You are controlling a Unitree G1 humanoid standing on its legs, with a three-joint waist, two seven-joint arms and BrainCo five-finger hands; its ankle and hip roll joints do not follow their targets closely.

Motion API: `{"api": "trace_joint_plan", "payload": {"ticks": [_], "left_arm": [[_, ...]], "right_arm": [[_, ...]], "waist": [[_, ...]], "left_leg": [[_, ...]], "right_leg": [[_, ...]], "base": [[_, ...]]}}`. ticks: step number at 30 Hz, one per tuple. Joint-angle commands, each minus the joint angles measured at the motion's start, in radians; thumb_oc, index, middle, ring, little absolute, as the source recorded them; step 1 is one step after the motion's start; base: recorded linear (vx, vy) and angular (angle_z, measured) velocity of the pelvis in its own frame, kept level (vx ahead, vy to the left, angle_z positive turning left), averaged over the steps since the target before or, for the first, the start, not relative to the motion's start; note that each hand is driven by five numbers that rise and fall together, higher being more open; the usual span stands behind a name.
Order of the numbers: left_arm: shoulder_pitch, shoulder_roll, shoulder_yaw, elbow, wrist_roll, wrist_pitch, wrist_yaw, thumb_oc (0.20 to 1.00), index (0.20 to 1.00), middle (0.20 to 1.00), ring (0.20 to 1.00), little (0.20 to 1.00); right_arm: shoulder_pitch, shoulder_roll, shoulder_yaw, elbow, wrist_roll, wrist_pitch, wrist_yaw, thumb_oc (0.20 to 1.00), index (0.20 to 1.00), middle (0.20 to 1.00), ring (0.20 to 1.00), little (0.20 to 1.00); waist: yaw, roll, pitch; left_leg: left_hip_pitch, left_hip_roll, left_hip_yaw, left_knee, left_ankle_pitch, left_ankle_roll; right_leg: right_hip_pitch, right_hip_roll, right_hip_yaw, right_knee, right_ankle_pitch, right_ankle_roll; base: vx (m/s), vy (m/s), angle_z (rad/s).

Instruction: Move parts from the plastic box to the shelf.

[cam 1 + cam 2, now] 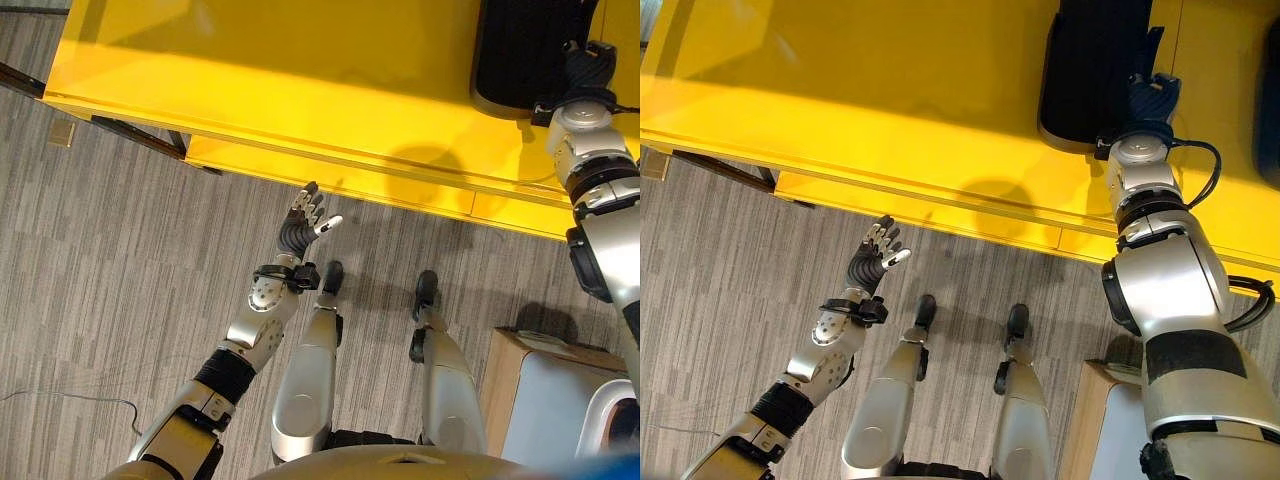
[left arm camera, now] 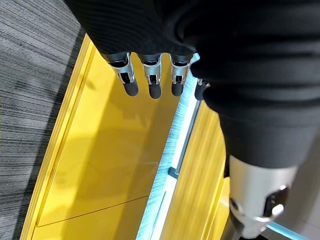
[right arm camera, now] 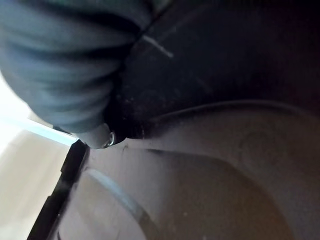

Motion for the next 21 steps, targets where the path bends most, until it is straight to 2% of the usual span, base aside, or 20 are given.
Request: {"api": "trace_joint_plan", "payload": {"ticks": [1, 12, 20, 21], "left_arm": [[0.022, 0.027, -0.046, -0.126, -0.025, -0.039, 0.012, 1.0, 1.0, 1.0, 1.0, 1.0], [0.026, 0.036, -0.046, -0.133, -0.027, -0.043, 0.025, 1.0, 1.0, 1.0, 1.0, 1.0], [0.028, 0.04, -0.048, -0.132, -0.03, -0.046, 0.025, 1.0, 1.0, 1.0, 1.0, 1.0], [0.029, 0.04, -0.047, -0.134, -0.029, -0.047, 0.025, 1.0, 1.0, 1.0, 1.0, 1.0]], "right_arm": [[-0.025, -0.024, -0.012, 0.0, 0.071, -0.022, -0.013, 0.2, 0.2, 0.2, 0.2, 0.2], [-0.031, 0.01, -0.025, 0.005, 0.098, -0.024, -0.028, 0.2, 0.2, 0.2, 0.2, 0.2], [-0.033, 0.023, 0.005, -0.003, 0.048, -0.022, -0.032, 0.203, 0.203, 0.203, 0.203, 0.203], [-0.03, 0.022, 0.003, -0.008, 0.044, -0.026, -0.036, 0.517, 0.517, 0.517, 0.517, 0.517]], "waist": [[0.027, 0.015, -0.02], [0.023, 0.01, -0.017], [0.019, 0.005, -0.014], [0.018, 0.004, -0.013]], "left_leg": [[0.043, 0.039, 0.046, 0.048, -0.1, -0.01], [0.034, 0.034, 0.045, 0.056, -0.104, -0.009], [0.03, 0.031, 0.043, 0.062, -0.104, -0.01], [0.03, 0.031, 0.043, 0.063, -0.105, -0.01]], "right_leg": [[-0.01, -0.096, -0.044, 0.18, -0.106, 0.07], [-0.009, -0.096, -0.048, 0.18, -0.107, 0.067], [-0.008, -0.094, -0.046, 0.178, -0.105, 0.066], [-0.009, -0.094, -0.046, 0.178, -0.105, 0.066]], "base": [[0.0, 0.0, 0.0], [0.0, 0.003, 0.01], [0.0, 0.0, 0.0], [0.0, 0.0, 0.0]]}}
